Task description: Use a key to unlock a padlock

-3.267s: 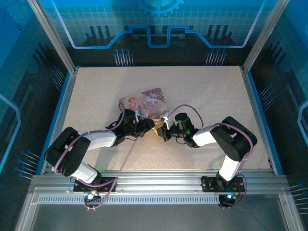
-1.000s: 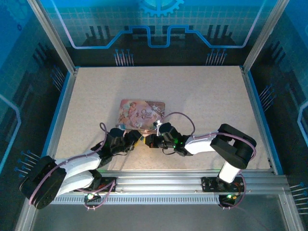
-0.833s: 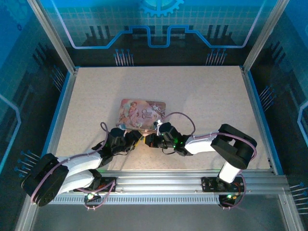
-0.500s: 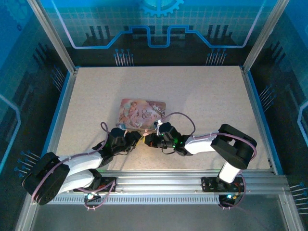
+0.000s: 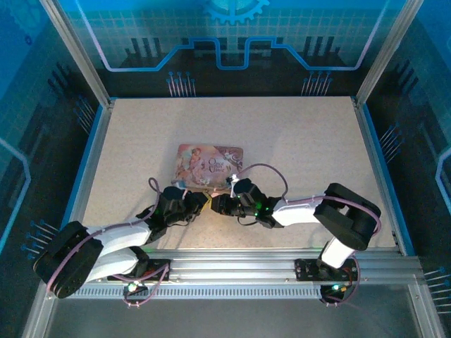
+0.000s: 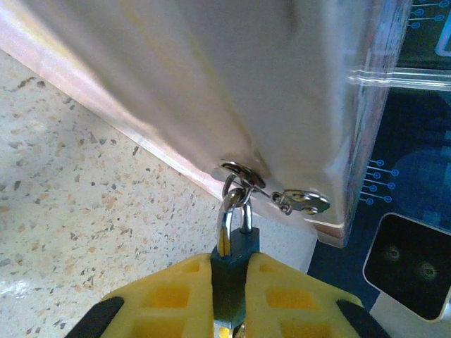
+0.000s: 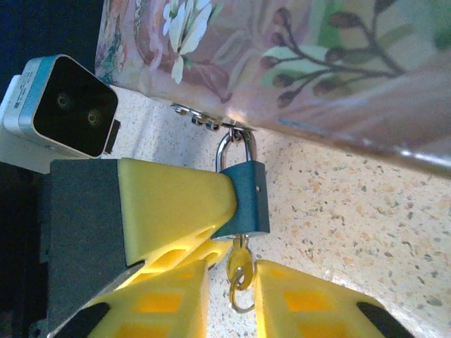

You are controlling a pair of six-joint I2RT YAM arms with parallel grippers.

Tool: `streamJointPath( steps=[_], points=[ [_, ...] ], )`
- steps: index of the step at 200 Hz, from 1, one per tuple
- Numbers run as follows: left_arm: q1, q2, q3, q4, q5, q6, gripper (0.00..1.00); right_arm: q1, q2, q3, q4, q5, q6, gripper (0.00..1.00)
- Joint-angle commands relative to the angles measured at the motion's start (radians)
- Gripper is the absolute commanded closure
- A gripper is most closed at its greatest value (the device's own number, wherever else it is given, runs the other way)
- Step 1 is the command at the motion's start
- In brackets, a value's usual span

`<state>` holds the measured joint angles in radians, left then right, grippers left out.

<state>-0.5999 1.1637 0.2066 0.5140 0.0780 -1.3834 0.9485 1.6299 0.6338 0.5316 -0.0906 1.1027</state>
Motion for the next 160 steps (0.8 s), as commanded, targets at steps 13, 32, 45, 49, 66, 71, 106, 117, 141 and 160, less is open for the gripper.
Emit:
streamJointPath(
  steps=[13, 32, 45, 49, 66, 71, 106, 117, 141, 160],
  points=[
    [-0.007, 0.016, 0.021, 0.007, -0.021, 0.002, 0.96, 0.013, -0.074, -0.012, -0.048, 0.048, -0.067, 0.69],
    [-0.008, 0.023, 0.023, 0.016, -0.02, 0.001, 0.97, 0.014, -0.102, -0.031, -0.063, 0.079, -0.092, 0.65],
    [-0.008, 0.027, 0.025, 0.018, -0.017, 0.0, 0.98, 0.014, -0.124, -0.043, -0.072, 0.099, -0.122, 0.62],
    [-0.008, 0.028, 0.026, 0.018, -0.018, 0.0, 0.98, 0.014, -0.131, -0.043, -0.08, 0.107, -0.134, 0.61],
    [-0.009, 0.03, 0.027, 0.022, -0.014, -0.004, 0.98, 0.014, -0.17, -0.038, -0.134, 0.141, -0.223, 0.56],
    [-0.01, 0.031, 0.028, 0.022, -0.011, -0.004, 0.98, 0.014, -0.183, -0.034, -0.155, 0.151, -0.255, 0.53],
    [-0.01, 0.032, 0.044, 0.007, 0.002, -0.005, 0.98, 0.023, -0.273, 0.009, -0.318, 0.223, -0.538, 0.4],
    [-0.011, 0.032, 0.047, 0.005, 0.003, -0.01, 0.99, 0.028, -0.297, 0.018, -0.356, 0.253, -0.619, 0.35],
    [-0.011, 0.03, 0.052, -0.003, 0.009, -0.022, 0.99, 0.043, -0.335, 0.018, -0.385, 0.286, -0.792, 0.26],
    [-0.012, 0.031, 0.063, -0.016, 0.017, -0.032, 0.99, 0.074, -0.35, 0.024, -0.404, 0.335, -0.936, 0.2]
  ],
)
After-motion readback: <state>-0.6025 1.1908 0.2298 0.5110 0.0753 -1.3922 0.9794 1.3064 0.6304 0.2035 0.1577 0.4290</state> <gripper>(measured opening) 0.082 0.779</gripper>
